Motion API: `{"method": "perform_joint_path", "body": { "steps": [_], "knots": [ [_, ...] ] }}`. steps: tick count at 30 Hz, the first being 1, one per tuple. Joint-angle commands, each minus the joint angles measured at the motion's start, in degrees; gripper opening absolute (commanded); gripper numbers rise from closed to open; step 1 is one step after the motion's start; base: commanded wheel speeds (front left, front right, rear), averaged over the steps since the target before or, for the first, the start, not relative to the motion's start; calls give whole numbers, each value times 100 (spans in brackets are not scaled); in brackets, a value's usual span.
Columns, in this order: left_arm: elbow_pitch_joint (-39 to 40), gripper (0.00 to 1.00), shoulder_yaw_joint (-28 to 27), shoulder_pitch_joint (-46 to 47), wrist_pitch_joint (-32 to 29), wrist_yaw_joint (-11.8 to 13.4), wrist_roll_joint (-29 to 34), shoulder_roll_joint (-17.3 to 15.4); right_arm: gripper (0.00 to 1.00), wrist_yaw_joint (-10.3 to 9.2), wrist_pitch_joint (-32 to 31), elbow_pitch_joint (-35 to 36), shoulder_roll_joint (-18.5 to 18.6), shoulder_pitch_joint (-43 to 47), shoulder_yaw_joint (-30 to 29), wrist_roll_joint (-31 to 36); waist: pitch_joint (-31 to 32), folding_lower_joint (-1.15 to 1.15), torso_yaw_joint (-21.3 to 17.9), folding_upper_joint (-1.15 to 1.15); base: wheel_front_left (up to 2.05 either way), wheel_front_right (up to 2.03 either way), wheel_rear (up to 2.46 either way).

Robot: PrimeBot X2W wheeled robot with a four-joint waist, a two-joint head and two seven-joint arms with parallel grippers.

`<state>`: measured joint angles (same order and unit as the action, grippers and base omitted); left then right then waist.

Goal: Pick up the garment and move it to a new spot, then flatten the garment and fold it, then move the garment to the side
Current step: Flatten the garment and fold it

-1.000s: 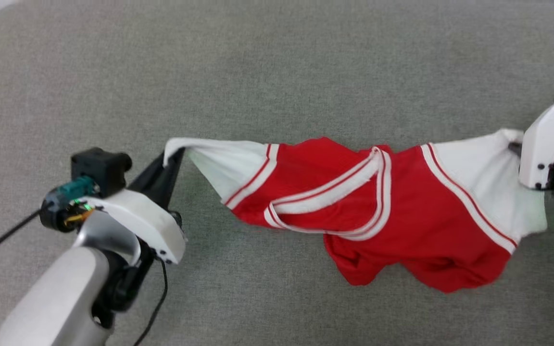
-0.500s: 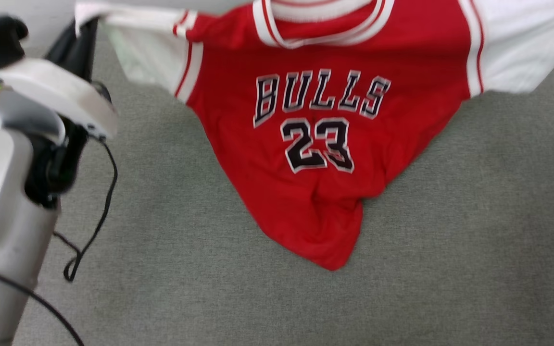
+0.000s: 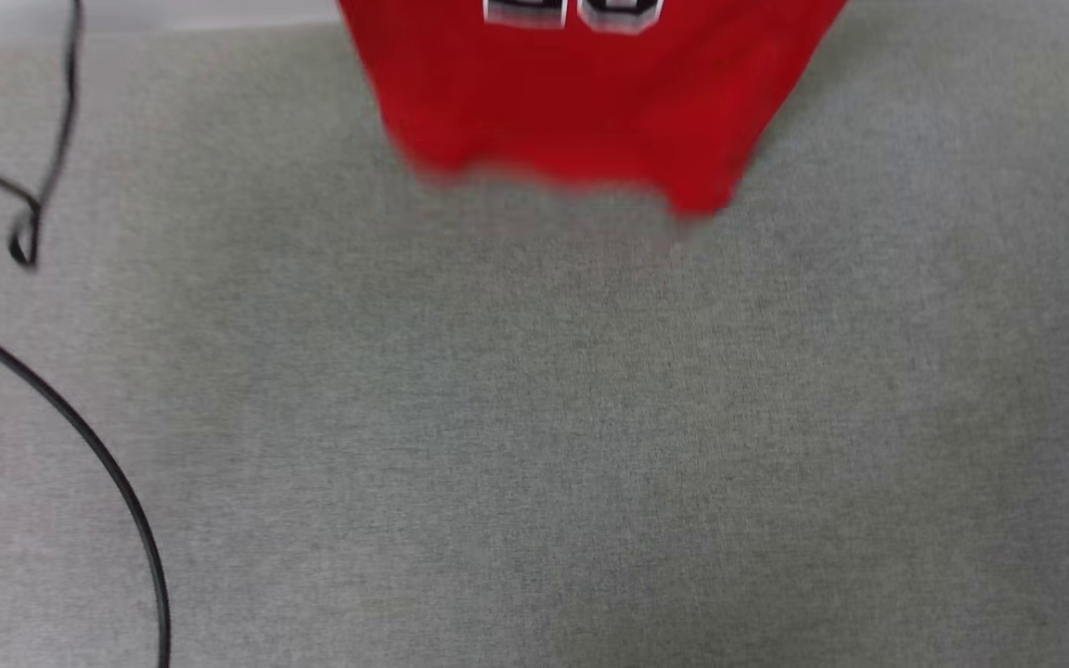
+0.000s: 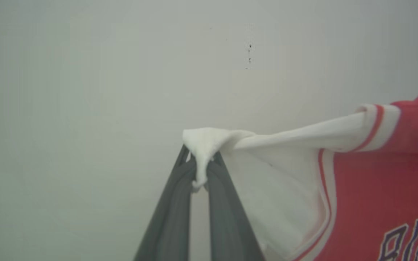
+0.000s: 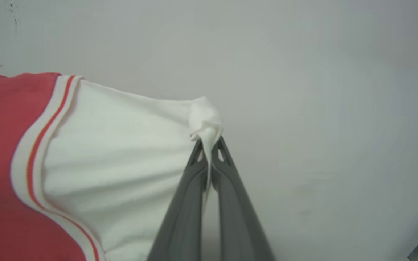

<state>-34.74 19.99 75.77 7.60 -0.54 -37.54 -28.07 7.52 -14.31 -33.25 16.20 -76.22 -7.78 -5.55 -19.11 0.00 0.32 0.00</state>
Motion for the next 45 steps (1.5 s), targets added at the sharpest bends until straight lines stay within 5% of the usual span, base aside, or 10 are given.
{"method": "perform_joint_path", "body": {
  "steps": [1,12,25,35,45],
  "knots": [
    [-57,0,-16,119,55,-15,29,-22,0,-6,63,-20,51,-149,-18,13,-151,0,-57,0,0,0,0],
    [-714,0,-8,1658,222,-237,216,-149,0,-6,428,-91,118,-1661,170,156,-1147,0,-186,0,0,0,0],
    [-1383,0,62,1641,385,-485,52,-51,0,-5,806,-653,-86,-1945,728,-143,-1816,0,-190,0,0,0,0],
    [-1596,0,88,307,580,-615,-272,39,0,-5,973,-237,64,-482,2135,-1083,-1513,0,-192,0,0,0,0],
    [-866,0,-293,-2086,760,-569,-645,77,0,-5,911,798,252,2311,2331,-1852,-769,0,-194,0,0,0,0]
  ]
}}
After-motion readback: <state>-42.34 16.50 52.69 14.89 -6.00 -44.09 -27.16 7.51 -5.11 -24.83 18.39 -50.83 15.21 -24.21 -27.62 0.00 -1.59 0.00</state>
